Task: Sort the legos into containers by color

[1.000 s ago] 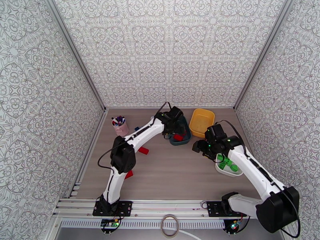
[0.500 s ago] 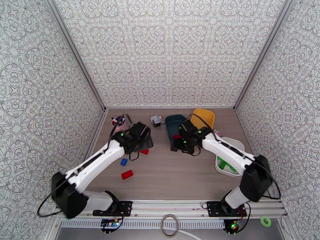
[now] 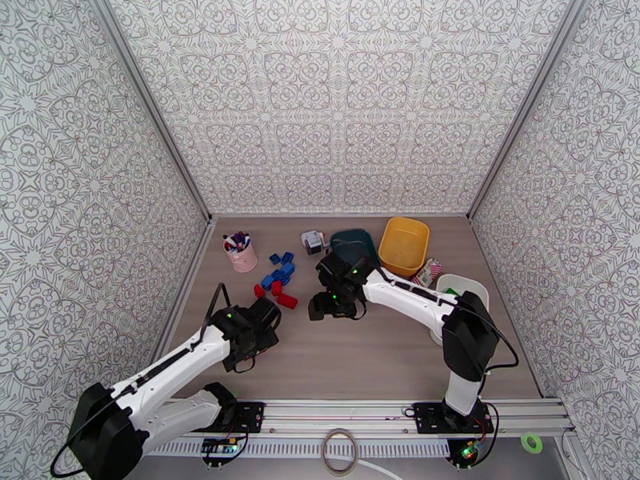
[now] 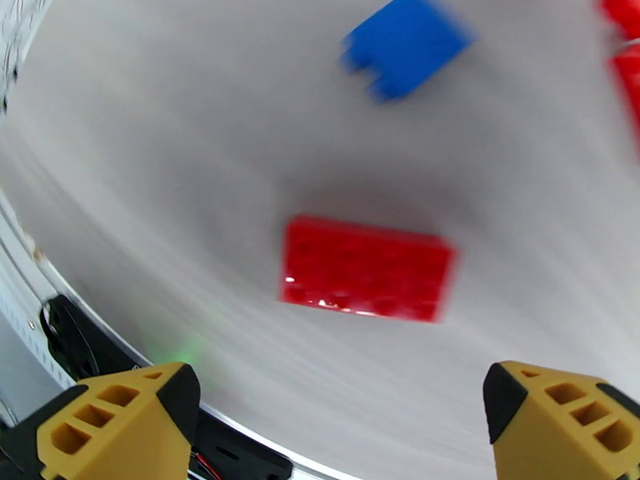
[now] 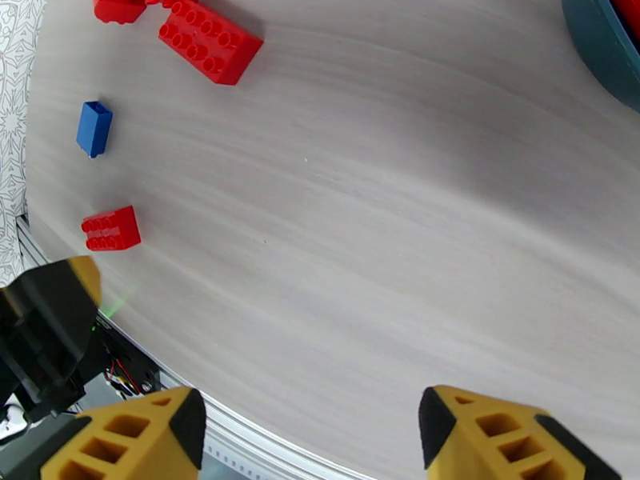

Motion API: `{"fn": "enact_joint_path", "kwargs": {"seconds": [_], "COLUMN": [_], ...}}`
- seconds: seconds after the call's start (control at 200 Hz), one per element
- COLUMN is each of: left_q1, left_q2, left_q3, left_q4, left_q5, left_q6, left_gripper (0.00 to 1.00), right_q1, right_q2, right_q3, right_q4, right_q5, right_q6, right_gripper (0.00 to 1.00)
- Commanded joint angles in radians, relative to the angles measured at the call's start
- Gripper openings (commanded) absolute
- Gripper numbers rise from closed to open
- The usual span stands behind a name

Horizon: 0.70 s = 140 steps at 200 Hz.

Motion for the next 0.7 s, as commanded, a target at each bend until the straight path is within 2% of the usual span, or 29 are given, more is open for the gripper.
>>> {"fn": "enact_joint_path", "kwargs": {"seconds": [0.0, 0.265, 0.525, 0.695], "left_q1": [0.028, 0.124, 0.248, 0.28], "left_q2": [-0.003, -0.017, 0.025, 0.05], "left_q3": [-0.043, -0.098, -0.111, -0.119], "left_q4": [0.092, 0.238, 0.242, 0.26], "left_q5": [0.066, 0.144, 0.198, 0.22], "left_q6": [-0.03, 0.076, 0.193, 0.238], "left_gripper": [0.99, 0.99, 0.94, 0.91], "right_q1": [-0.001, -0.001, 0.0, -0.002], "right_q2": [0.002, -0.003, -0.02, -0.027], "right_q3": [0.028, 0.027, 0.006, -0.003], "right_q4": [-0.027, -0.035, -0.036, -0.035], "right_q5": [0.002, 0.008, 0.017, 0.023], "right_q6": [-0.016, -0.021, -0.018, -0.014], "right_gripper": [0.75, 0.75, 0.74, 0.74]}}
